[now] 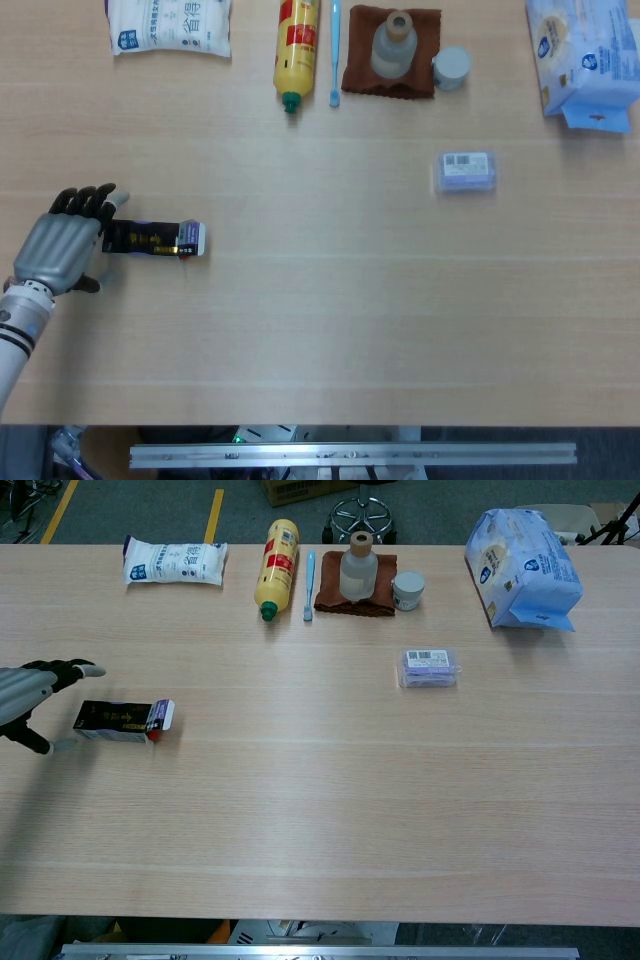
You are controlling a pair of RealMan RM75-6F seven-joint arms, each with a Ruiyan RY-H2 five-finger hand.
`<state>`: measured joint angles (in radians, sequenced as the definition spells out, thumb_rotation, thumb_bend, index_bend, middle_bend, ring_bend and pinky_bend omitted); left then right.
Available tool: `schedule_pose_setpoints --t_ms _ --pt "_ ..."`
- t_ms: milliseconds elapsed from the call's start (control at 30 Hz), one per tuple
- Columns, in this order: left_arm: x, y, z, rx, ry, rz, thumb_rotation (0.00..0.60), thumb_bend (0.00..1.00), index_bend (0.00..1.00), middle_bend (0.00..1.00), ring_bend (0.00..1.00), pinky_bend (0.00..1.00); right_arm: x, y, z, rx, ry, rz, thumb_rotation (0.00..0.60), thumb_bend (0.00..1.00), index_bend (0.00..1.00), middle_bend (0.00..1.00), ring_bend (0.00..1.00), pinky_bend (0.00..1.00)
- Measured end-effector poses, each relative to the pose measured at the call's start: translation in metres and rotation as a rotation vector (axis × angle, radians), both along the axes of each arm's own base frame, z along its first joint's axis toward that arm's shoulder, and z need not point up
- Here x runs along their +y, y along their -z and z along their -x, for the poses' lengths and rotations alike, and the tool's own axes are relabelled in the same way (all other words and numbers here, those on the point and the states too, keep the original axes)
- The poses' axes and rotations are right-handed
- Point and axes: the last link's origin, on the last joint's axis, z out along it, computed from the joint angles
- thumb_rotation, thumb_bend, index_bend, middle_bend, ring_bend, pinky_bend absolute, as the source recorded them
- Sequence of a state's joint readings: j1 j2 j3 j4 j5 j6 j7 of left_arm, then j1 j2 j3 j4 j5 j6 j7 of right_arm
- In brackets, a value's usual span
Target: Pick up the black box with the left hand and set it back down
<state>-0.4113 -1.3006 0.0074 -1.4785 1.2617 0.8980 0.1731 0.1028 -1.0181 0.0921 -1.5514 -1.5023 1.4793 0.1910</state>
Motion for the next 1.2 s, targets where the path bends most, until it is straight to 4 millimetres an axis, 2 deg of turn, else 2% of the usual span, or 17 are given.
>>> schedule_pose_setpoints --t_ms 600,867,1200 --pt "0.016 0.016 0.008 0.011 -0.036 0.020 0.600 0.28 0.06 0.00 0.00 0.04 0.003 -0.001 0.004 -0.011 0.011 0.006 0.600 0.32 0.32 0.26 0.19 0.29" --pt "0.018 0.018 0.014 0.013 -0.056 0.015 0.600 0.28 0.16 0.00 0.00 0.04 0.003 0.000 0.005 -0.014 0.014 0.005 0.600 0.32 0.32 0.26 0.19 0.29" --pt "0.020 0.018 0.017 0.007 -0.060 0.002 0.600 0.28 0.24 0.00 0.00 0.04 0.004 0.000 0.005 -0.016 0.014 0.005 0.600 0.32 0.32 0.26 0.19 0.29"
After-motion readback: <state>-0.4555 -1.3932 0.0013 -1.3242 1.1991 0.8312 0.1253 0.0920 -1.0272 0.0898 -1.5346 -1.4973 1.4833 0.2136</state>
